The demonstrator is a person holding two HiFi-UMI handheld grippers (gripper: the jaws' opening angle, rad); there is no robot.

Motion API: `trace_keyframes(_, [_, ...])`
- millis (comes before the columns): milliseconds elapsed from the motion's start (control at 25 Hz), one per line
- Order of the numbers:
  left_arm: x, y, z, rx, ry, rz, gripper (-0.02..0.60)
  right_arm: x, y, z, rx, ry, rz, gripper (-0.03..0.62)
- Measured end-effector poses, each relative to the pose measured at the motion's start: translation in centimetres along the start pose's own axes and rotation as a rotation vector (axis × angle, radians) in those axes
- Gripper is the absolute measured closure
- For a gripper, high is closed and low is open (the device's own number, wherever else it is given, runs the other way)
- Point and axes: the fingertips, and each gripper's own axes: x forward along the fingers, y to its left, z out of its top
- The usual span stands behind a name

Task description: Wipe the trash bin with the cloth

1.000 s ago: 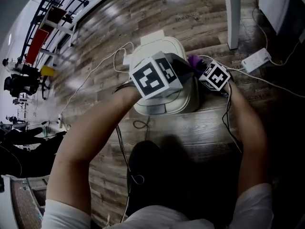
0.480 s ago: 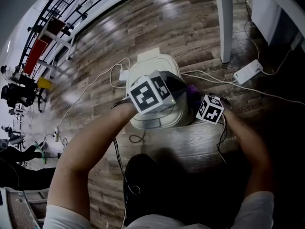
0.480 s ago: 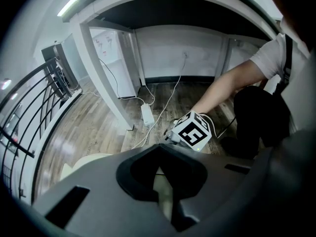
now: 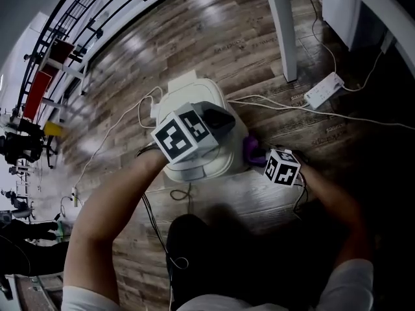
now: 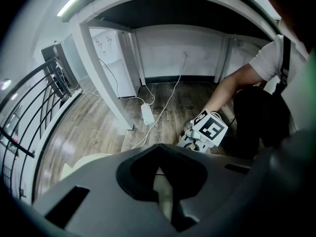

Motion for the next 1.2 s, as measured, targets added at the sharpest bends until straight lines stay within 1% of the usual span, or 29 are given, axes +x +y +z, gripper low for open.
trace_keyframes(40, [0.0, 0.0, 0.0, 0.0, 0.0, 0.001, 0.577, -0.1, 1.5, -0.1, -0.014, 0.001, 0.055, 0.511])
trace_keyframes(160, [0.0, 0.0, 0.1, -0.001, 0.0, 0.003, 0.577, -0.7, 7.1, -0.5, -0.058, 0.013, 0.276, 0.511])
trace_keyframes(200, [0.1, 0.0, 0.1, 0.0, 0.0, 0.004, 0.577, -0.9, 8.8, -0.7, -0.07, 0.019, 0.336, 0.511])
trace_keyframes(240, [0.1, 0.0, 0.1, 0.0, 0.001, 0.004, 0.577, -1.1, 10.0, -0.8, -0.08, 0.024, 0.377, 0.511])
trace_keyframes(280, [0.1, 0.0, 0.1, 0.001, 0.001, 0.005, 0.577, -1.2, 10.7, -1.0, -0.085, 0.027, 0.396, 0.511])
trace_keyframes(360, [0.1, 0.0, 0.1, 0.001, 0.002, 0.005, 0.577, -1.5, 10.6, -1.2, -0.079, 0.027, 0.388, 0.511])
trace_keyframes(480, [0.1, 0.0, 0.1, 0.001, 0.003, 0.005, 0.577, -2.2, 8.6, -1.7, -0.035, 0.019, 0.322, 0.511])
trace_keyframes(640, [0.2, -0.3, -0.1, 0.0, 0.004, 0.001, 0.577, -3.6, 4.1, -4.0, 0.052, 0.044, 0.197, 0.511])
trace_keyframes(880, [-0.5, 0.2, 0.0, 0.006, 0.001, 0.01, 0.577, -4.4, -6.1, -7.0, 0.166, 0.078, -0.053, 0.511])
trace_keyframes(960, [-0.6, 0.4, 0.2, 0.004, 0.002, 0.009, 0.577, -4.3, -9.4, -7.3, 0.216, 0.062, -0.131, 0.511])
trace_keyframes(1200, [-0.3, 0.3, 0.4, -0.002, -0.002, 0.005, 0.577, -2.8, -17.7, -8.2, 0.416, 0.021, -0.357, 0.511])
